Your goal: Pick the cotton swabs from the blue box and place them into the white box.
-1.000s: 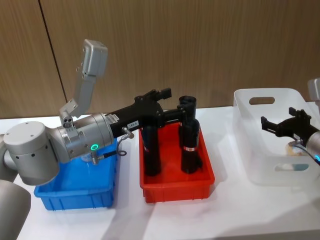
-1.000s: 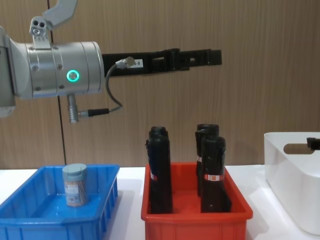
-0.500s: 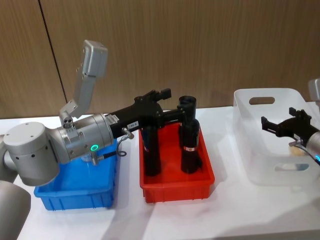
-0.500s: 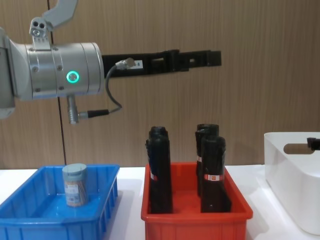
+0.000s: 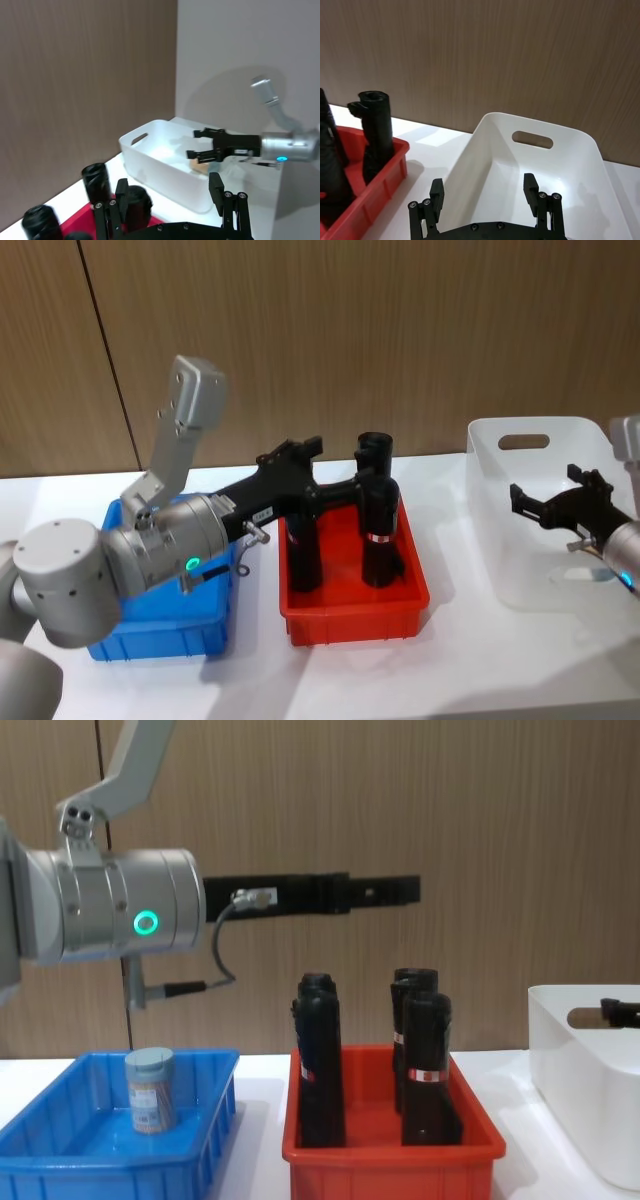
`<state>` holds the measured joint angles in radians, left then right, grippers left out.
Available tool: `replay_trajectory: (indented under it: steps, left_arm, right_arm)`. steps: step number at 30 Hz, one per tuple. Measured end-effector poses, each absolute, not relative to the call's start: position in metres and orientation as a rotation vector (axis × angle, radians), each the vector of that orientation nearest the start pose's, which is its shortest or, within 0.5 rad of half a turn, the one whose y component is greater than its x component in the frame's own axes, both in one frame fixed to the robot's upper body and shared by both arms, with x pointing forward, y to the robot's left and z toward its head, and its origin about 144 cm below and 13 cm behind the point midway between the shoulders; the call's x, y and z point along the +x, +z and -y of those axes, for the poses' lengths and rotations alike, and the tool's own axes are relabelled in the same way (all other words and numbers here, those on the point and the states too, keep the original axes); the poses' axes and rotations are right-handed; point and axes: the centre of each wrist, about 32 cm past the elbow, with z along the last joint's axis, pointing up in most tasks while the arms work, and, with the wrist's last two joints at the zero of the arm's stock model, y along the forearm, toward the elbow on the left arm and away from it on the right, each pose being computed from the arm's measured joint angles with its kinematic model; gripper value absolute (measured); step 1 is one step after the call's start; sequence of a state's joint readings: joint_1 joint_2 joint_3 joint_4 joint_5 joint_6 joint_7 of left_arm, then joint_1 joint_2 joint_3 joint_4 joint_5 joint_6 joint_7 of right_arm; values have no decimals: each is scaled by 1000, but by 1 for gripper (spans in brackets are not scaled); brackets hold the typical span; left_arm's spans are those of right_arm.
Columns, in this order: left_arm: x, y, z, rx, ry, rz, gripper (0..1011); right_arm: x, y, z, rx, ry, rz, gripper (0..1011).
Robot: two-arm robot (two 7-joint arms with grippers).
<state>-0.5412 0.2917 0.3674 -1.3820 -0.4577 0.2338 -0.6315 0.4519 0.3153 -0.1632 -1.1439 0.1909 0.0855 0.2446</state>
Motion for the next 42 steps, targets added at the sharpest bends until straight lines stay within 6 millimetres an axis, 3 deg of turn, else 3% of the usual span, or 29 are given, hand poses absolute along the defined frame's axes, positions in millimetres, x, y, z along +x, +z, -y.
replay_trajectory:
  steps: [24, 42]
  left_arm:
    - [538, 1233, -209, 57, 905, 128, 1004]
    - [502, 1210, -201, 66, 1078, 237, 1004]
  right_arm:
    - [513, 1180, 274, -97, -1272, 79, 1001]
    - [459, 1185, 245, -2, -1238, 79, 1001]
